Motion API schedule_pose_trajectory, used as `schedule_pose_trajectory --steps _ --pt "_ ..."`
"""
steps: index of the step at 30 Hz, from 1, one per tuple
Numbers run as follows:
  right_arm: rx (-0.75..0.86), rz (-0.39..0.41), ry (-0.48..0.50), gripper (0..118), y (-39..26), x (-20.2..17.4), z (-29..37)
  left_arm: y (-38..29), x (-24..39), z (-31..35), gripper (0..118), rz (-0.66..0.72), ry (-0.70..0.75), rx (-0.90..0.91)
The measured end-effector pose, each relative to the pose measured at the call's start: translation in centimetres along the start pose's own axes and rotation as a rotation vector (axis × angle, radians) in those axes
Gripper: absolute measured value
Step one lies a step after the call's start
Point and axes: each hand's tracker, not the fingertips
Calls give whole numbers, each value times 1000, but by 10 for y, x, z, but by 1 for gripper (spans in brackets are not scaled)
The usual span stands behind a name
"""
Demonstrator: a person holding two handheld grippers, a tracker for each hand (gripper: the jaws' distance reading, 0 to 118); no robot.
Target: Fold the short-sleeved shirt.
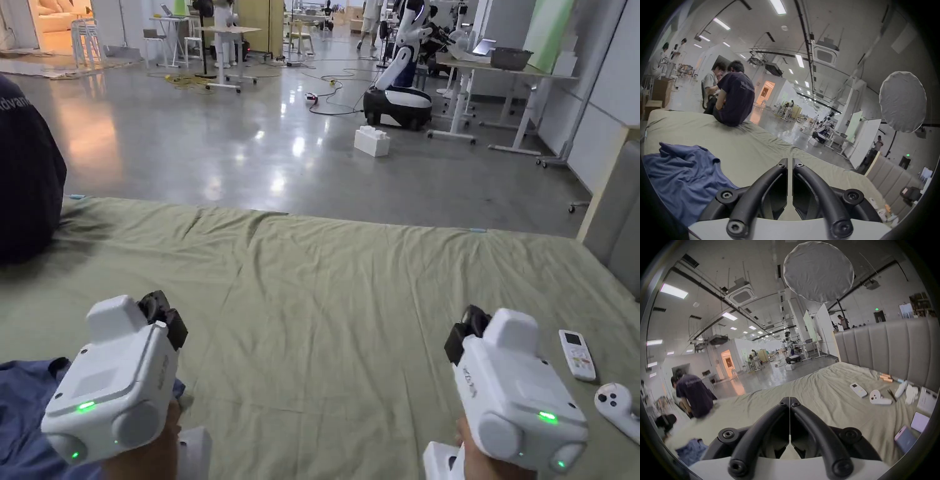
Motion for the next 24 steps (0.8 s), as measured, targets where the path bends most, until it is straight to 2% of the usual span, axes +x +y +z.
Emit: schedule_pose_trajectory --steps 1,2,3,5,7,9,10,12,14,15,16,19,20,22,24 --pt "14 133 4 1 1 -7 0 0 7 2 5 -127 -1 8" --pt "86 390 23 1 2 -18 2 2 19 8 5 -313 -38 12" --pt "136 615 39 1 3 -28 3 1 28 12 5 -452 -68 17" --pt "114 840 51 1 -6 -37 1 -7 39 17 5 -745 -70 31" --pt "123 1111 63 1 -14 -44 -1 -18 39 5 5 -1050 -62 -5" --pt "157 1277 58 1 -23 -41 0 -28 38 8 5 -1219 -104 34" --pt "191 1357 84 1 -26 -42 1 -49 28 -16 5 -1261 -107 12" --pt "193 1370 67 1 -21 -38 8 -56 23 -27 5 -1317 -111 27" --pt "185 1328 65 1 -17 -38 13 -50 21 -22 5 -1283 -108 30" --pt "177 1272 65 1 -14 -38 16 -47 21 -22 5 -1213 -105 9" --pt "160 1163 65 1 -2 -37 20 -43 20 -25 5 -1127 -102 -1" --pt "70 762 52 1 16 -30 25 -21 14 -21 5 -680 -59 -25" --pt "24 630 51 1 5 -24 1 -16 9 -20 5 -503 -70 -32" --pt "-13 384 30 1 4 -15 -3 -4 2 -12 5 -224 -89 -24" --pt "-93 158 -2 1 -10 -6 -9 -3 -1 -9 5 -86 -105 -21"
